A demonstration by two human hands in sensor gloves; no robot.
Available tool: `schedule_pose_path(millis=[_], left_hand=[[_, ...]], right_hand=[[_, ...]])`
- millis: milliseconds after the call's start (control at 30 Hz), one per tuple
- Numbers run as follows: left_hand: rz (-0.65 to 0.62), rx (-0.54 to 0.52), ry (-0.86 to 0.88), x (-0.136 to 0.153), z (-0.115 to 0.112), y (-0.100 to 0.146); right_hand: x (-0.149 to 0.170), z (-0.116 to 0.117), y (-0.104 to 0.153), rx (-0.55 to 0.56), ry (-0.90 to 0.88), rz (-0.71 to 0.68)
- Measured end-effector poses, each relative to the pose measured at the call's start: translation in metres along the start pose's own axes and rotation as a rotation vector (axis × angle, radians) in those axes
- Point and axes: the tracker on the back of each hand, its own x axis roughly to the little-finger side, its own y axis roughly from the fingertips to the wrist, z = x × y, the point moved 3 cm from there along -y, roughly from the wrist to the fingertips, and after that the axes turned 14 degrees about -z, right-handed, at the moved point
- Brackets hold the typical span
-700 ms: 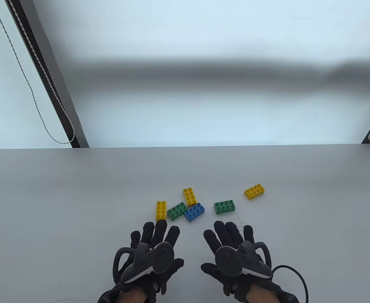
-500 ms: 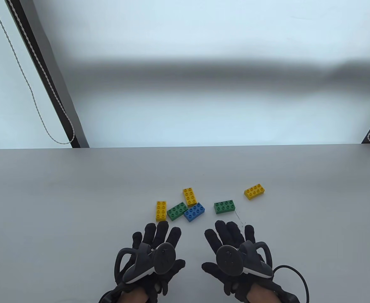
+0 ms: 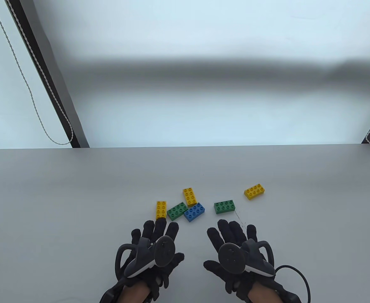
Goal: Stack lego bricks
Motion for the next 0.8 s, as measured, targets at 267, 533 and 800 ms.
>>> schedule_pose_path(millis=[267,533,800], left_hand=[[0.104,0.025,0.052,0.020,0.014,-0.023],[0.210,0.090,0.124,0.036,0.013,-0.059],[0.312,0.096,0.050,0.052,-0.016,-0.085]], right_hand=[[0.003,0.000,0.001,0.002,-0.006,0.004],[0.007,0.002,0.001,-0.010,-0.027,0.007],[0.006,0.005,-0.001,-0.025,-0.048,0.000]])
